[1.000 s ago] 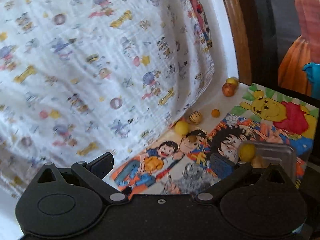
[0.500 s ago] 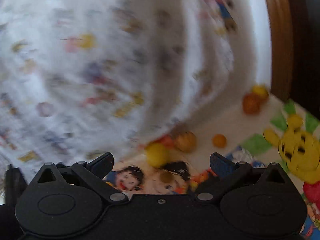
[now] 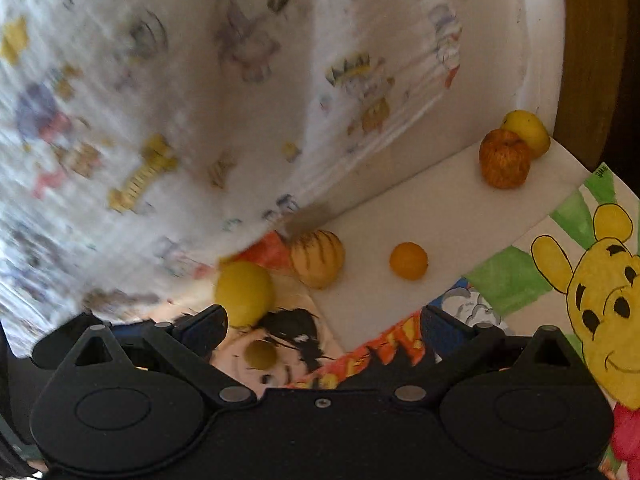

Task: Organize fruits
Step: 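Move the left tool to a small brown fruit while the right tool approaches a mandarin, then grasp the small brown fruit with the left tool while the right tool grasps the mandarin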

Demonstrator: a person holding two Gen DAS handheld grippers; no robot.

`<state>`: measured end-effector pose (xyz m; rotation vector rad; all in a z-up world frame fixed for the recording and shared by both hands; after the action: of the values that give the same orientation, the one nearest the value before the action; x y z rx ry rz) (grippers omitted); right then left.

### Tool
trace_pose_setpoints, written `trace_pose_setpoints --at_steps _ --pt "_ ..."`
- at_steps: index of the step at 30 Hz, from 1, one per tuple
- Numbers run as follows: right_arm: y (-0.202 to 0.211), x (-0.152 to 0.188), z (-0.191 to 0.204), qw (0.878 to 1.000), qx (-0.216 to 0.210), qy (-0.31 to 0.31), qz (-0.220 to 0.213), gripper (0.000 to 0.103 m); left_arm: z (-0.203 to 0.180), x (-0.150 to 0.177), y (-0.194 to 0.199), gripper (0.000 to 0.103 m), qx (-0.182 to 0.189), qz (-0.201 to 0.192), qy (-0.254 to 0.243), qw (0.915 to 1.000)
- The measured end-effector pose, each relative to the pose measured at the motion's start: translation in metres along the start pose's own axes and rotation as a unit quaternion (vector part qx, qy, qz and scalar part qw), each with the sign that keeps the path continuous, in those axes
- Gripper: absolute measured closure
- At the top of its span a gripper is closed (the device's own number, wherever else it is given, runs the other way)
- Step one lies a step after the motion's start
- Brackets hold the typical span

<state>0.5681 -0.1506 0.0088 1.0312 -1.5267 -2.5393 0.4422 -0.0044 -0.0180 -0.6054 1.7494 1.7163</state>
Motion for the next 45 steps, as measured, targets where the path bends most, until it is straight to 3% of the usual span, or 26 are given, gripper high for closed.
trace_pose_setpoints --at_steps 6,9,20,25,29,36,39,45 --pt "-0.026 -0.008 -0.027 0.999 0.039 0.007 0.011 0.001 0.001 0.001 -0.031 0.001 -0.014 0.018 0.02 0.9995" --pt "-0.044 -0.013 -0.043 0.998 0.059 0.001 0.017 0.007 -0.001 0.001 -0.04 0.003 -0.01 0.022 0.033 0.9991" --pt "-0.094 -0.025 -0.05 0.996 0.082 0.034 0.02 0.025 -0.011 0.002 -0.068 0.024 -0.023 0.044 0.052 0.9974" --pt "-0.102 -0.023 -0.047 0.995 0.08 0.046 0.025 0.042 -0.015 -0.001 -0.07 0.033 -0.036 0.037 0.048 0.9975" --pt "-0.103 -0.019 -0.044 0.994 0.087 0.069 0.021 0.048 -0.02 -0.001 -0.07 0.044 -0.045 0.034 0.042 0.9975" --pt "-0.103 -0.015 -0.05 0.992 0.104 0.068 0.008 0.066 -0.026 -0.003 -0.07 0.062 -0.052 0.033 0.047 0.997" --pt "-0.101 -0.014 -0.053 0.993 0.103 0.06 0.0 0.067 -0.03 -0.004 -0.072 0.071 -0.048 0.032 0.049 0.9971" --pt "-0.09 0.002 -0.045 0.995 0.083 0.052 0.007 0.067 -0.028 -0.002 -0.072 0.072 -0.042 0.031 0.058 0.9969"
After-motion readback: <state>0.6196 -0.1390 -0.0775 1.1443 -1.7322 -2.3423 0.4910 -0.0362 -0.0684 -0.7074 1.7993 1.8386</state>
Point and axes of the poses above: each gripper's, at about its wrist camera, not at the fingertips, and y roughly against the way its jaws point, z to its left, x to its underside, the point moved 7 cm from there along -y, roughly the way its jaws point, and after that the axes turned 2 degrees about -x, right-handed, at the moved point
